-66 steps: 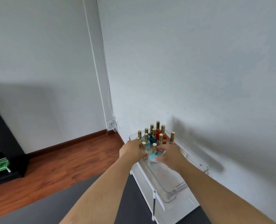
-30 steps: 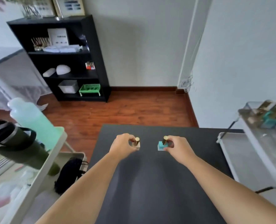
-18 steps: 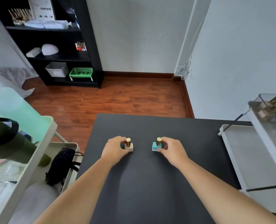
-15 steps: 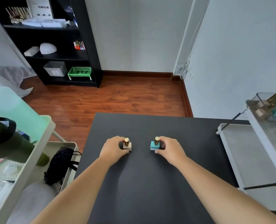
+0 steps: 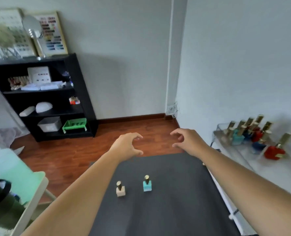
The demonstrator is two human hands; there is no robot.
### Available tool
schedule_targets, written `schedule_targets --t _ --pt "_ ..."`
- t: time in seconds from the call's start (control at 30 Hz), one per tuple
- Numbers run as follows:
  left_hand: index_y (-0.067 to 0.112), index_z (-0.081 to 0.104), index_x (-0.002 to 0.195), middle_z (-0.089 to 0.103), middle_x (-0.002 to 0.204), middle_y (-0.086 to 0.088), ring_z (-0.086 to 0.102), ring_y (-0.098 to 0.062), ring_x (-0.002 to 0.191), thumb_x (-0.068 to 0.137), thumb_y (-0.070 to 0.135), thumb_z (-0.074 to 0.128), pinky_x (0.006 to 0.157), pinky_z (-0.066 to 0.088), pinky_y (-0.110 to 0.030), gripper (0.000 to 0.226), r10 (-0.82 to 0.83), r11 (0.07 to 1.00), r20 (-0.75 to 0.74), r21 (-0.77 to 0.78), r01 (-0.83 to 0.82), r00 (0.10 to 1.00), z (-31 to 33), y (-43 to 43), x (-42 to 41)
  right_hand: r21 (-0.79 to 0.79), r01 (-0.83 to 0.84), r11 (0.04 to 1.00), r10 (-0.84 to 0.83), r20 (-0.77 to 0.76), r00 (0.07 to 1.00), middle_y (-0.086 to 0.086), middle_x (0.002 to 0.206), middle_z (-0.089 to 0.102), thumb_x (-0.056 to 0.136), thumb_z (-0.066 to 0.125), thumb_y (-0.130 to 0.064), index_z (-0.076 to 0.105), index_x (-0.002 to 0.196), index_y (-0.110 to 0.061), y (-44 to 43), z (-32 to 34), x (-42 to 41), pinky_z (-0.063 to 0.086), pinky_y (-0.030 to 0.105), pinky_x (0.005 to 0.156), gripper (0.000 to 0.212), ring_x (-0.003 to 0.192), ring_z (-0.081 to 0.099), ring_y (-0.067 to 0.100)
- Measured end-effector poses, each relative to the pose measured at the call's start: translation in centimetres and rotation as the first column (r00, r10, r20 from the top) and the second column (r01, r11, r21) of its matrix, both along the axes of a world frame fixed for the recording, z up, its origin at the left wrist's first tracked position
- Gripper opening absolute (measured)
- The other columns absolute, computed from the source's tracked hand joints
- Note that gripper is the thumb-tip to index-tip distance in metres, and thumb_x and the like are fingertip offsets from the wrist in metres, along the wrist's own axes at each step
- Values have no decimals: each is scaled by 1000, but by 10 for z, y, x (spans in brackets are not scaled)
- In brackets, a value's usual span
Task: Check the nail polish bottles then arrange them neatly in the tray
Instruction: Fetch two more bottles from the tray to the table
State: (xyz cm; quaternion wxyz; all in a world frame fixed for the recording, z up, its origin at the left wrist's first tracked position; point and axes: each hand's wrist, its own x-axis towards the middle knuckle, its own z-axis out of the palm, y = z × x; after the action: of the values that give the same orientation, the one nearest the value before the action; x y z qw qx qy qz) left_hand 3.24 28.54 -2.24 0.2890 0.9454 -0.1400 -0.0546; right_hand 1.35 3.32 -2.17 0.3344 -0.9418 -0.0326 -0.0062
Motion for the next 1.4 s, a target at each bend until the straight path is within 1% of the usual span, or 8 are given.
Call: schedule_targets --t 0.13,0.3,0.6,0.73,0.87,1.03,1.2,1.4 --pt "29 60 115 66 109 0 61 -16 93 68 29 78 84 46 -27 51 -161 986 129 -27 166 978 39 -88 8 5 132 991 -132 94 987 -1 107 66 72 76 -20 64 109 -25 -65 39 -19 45 29 80 39 91 58 16" --pt "26 59 116 64 114 6 61 -13 91 72 27 74 90 48 -32 46 -328 939 184 -47 342 926 57 -200 -2 6 352 936 -346 194 918 -9 86 63 72 74 -15 67 103 -23 -160 63 -66 38 24 70 32 85 60 17" --pt "15 59 117 62 119 -3 57 -22 107 78 26 71 89 48 -34 42 -461 887 91 6 462 883 37 -323 -31 -45 556 830 -540 181 822 -6 115 66 75 73 -26 64 109 -23 -270 37 -120 45 34 88 35 96 58 15" --pt "14 62 108 59 99 1 47 -8 68 78 26 70 53 30 -19 33 -367 930 64 16 366 928 24 -351 -35 -157 519 840 -507 113 854 -13 120 63 76 71 -34 61 111 -32 -285 22 -113 31 39 97 36 116 51 16" --pt "6 61 108 60 97 -5 54 -19 81 77 21 72 71 49 -29 36 -292 956 -11 9 292 956 12 -374 -33 -157 437 886 -436 43 899 -18 120 62 72 74 -37 60 109 -38 -290 10 -102 22 36 91 39 122 44 13" --pt "9 62 90 62 84 -6 57 -21 74 76 22 72 53 40 -26 21 -220 975 -45 -38 219 974 2 -390 -33 -208 352 913 -359 5 933 -14 119 64 73 74 -34 62 109 -35 -292 0 -86 20 37 88 38 120 45 15" --pt "10 65 90 65 86 -8 60 -25 75 80 23 71 62 48 -33 18 -177 984 -42 18 178 983 -1 -395 -35 -416 290 862 -290 64 955 1 111 61 75 69 -40 65 91 -28 -292 -10 -80 23 41 91 20 120 40 21" --pt "11 69 87 69 86 -7 63 -24 80 78 29 72 67 52 -32 20 -219 973 37 -66 222 975 10 -378 -43 -365 374 852 -341 153 927 -2 117 62 73 72 -40 68 94 -31 -296 -2 -85 17 45 101 23 126 40 17"
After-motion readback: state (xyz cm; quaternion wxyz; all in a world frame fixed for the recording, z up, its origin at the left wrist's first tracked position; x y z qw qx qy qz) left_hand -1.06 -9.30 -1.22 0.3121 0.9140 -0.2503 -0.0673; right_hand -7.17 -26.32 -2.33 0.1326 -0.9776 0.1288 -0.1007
